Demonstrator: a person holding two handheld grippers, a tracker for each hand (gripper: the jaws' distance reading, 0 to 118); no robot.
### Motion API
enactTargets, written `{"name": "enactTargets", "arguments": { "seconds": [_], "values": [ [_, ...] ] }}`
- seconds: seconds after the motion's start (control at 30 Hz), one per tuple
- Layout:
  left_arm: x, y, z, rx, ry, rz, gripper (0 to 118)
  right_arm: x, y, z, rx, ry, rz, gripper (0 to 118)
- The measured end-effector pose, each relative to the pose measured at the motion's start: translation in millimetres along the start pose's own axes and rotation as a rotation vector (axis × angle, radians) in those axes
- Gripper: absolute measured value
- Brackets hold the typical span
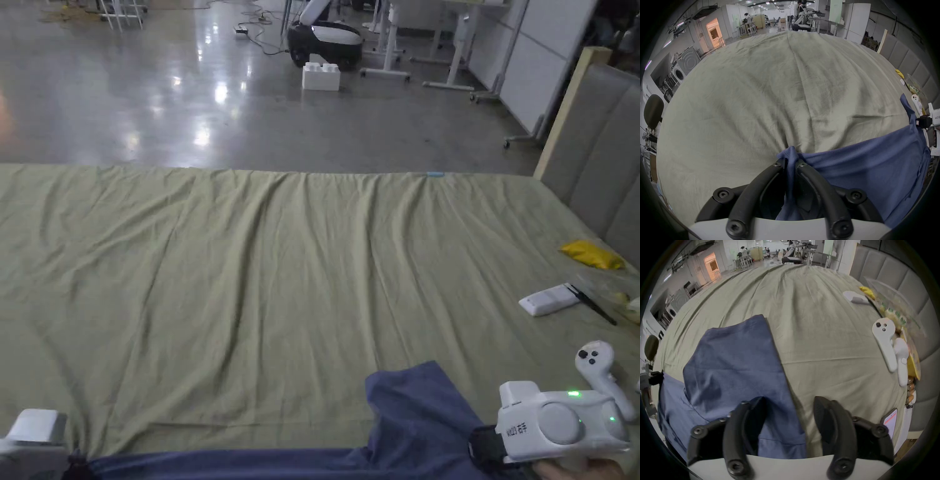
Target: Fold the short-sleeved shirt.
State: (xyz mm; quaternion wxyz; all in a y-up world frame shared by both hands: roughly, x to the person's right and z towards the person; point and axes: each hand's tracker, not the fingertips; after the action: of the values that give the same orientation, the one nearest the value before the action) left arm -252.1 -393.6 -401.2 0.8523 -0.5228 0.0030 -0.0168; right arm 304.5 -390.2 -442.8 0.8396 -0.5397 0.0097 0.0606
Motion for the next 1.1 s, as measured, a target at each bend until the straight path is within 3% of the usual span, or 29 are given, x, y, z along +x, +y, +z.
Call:
{"name": "enactTargets", "arguments": {
  "seconds": [0.07, 0.1, 0.2, 0.3, 0.4, 0.5, 0.6, 0.73, 0.93, 0.97, 1.0, 1.03, 1.07, 1.1],
  "values": [
    [4, 0, 2, 0.000, 0.015, -0.007, 10, -14, -5, 9, 0.014, 0.044, 0.056, 0],
    [6, 2, 5, -0.003, 0.028, 0.002, 9, -19, -8, 12, 0.023, 0.036, 0.102, 0],
    [-9, -3, 23, 0.107, 0.009, 0.033, 6, -21, -21, 33, 0.052, 0.041, 0.123, 0],
    [-26, -30, 83, 0.254, -0.096, 0.051, 6, -9, -49, 90, 0.259, 0.099, 0.049, 0],
    [-48, -82, 152, 0.332, -0.164, 0.141, 6, 11, -101, 141, 0.317, 0.127, -0.067, 0],
    [-56, -140, 185, 0.387, -0.208, 0.185, 6, 16, -161, 175, 0.344, 0.147, -0.118, 0],
    [-48, -193, 196, 0.343, -0.181, 0.163, 6, 13, -219, 192, 0.330, 0.157, -0.115, 0],
    [-37, -236, 187, 0.243, -0.177, 0.249, 6, -4, -268, 190, 0.289, 0.119, -0.125, 0],
    [-37, -249, 177, 0.222, -0.162, 0.253, 6, -8, -275, 166, 0.259, 0.119, -0.135, 2],
    [-39, -249, 177, 0.251, -0.165, 0.260, 7, -10, -273, 165, 0.277, 0.112, -0.139, 7],
    [-39, -249, 175, 0.253, -0.168, 0.263, 16, -12, -271, 166, 0.288, 0.099, -0.147, 35],
    [-39, -250, 176, 0.256, -0.166, 0.266, 35, -8, -271, 166, 0.297, 0.093, -0.153, 65],
    [-37, -251, 178, 0.270, -0.140, 0.256, 59, -10, -268, 166, 0.305, 0.085, -0.151, 84],
    [-37, -251, 182, 0.288, -0.102, 0.228, 88, -11, -266, 169, 0.310, 0.076, -0.154, 85]
  ]
}}
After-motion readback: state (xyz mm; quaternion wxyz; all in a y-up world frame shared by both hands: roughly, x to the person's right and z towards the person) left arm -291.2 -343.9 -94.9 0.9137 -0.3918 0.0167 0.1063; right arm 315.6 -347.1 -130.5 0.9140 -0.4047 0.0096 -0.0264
